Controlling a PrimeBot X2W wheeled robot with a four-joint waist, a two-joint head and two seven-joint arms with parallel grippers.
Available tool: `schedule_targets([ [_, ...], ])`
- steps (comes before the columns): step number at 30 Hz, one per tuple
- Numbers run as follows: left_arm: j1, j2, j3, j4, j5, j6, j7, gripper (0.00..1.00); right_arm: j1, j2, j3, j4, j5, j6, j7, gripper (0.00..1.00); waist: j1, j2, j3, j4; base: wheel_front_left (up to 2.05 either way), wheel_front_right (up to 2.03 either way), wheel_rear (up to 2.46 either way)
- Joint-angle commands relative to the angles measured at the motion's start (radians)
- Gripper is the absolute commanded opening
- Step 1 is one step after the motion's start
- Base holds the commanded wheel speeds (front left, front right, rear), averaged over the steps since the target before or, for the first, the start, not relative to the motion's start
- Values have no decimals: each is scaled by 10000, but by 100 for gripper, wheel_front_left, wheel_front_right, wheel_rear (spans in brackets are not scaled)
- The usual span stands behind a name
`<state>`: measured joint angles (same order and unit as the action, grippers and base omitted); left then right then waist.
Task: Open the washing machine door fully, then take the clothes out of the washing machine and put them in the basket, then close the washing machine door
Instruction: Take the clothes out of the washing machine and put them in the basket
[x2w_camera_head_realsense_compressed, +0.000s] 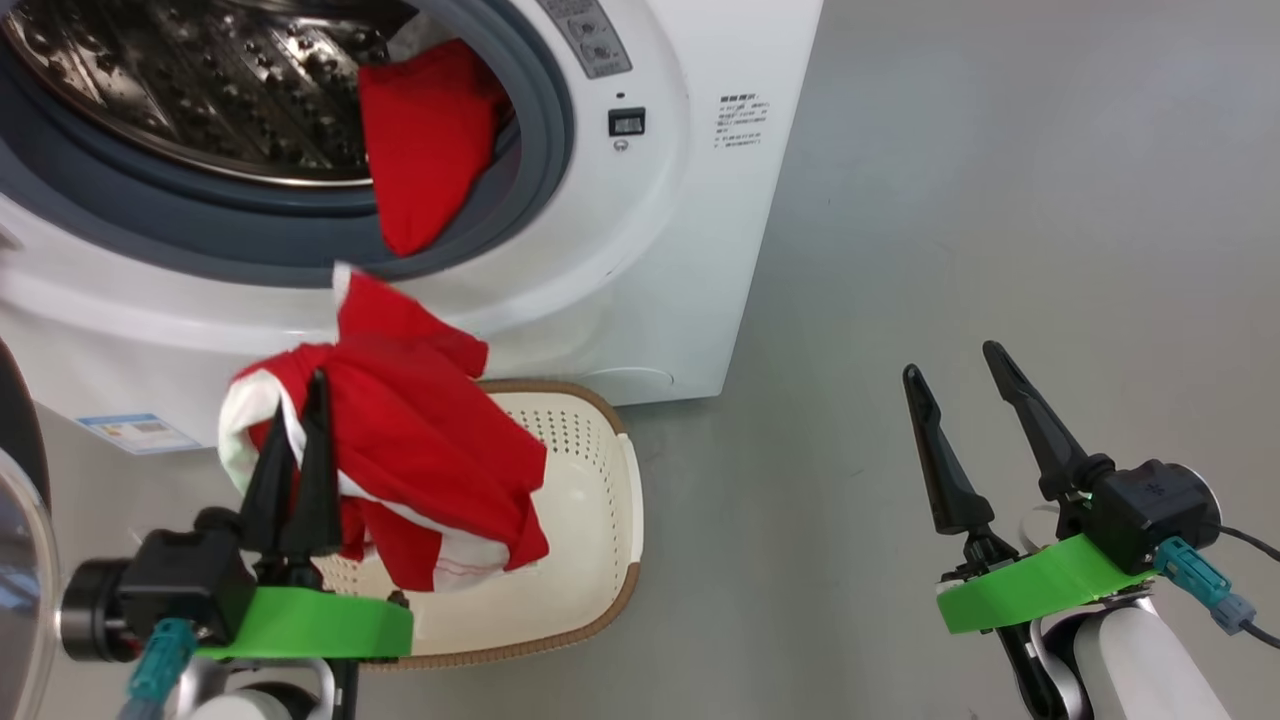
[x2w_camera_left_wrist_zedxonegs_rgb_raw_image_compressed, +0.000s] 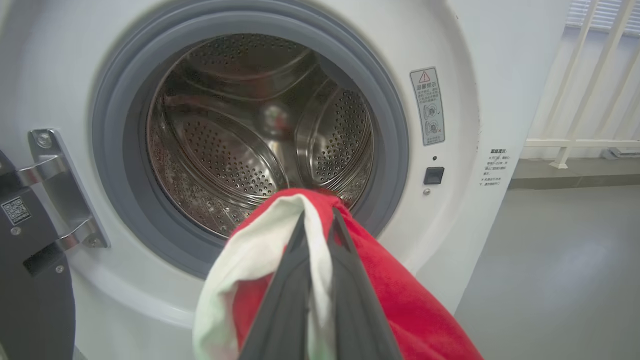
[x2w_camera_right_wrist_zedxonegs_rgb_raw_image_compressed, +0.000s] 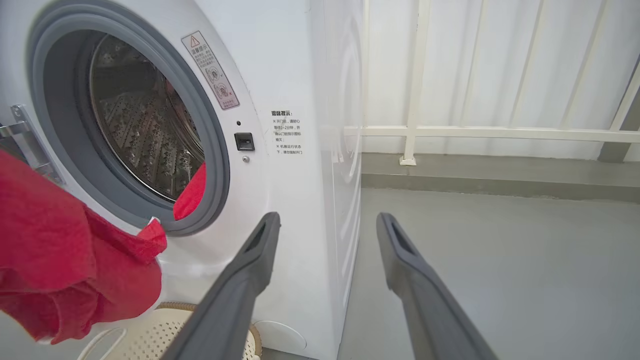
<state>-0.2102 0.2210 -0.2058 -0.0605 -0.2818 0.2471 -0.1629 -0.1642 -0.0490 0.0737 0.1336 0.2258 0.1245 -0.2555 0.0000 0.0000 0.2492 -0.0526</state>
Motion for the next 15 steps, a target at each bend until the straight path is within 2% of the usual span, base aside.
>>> schedule_targets([
  [1,-155,150,299,-107,-64,5,-105,0,-36,-12,199,-275,-64,62,-63,100,0,0,141,39,0,0,0],
  [15,-1998,-722,59,4148,-620,-790,-856,0,-434,-12,189,-413,-282,62,25,100,0,0,1560,106,0,0,0],
])
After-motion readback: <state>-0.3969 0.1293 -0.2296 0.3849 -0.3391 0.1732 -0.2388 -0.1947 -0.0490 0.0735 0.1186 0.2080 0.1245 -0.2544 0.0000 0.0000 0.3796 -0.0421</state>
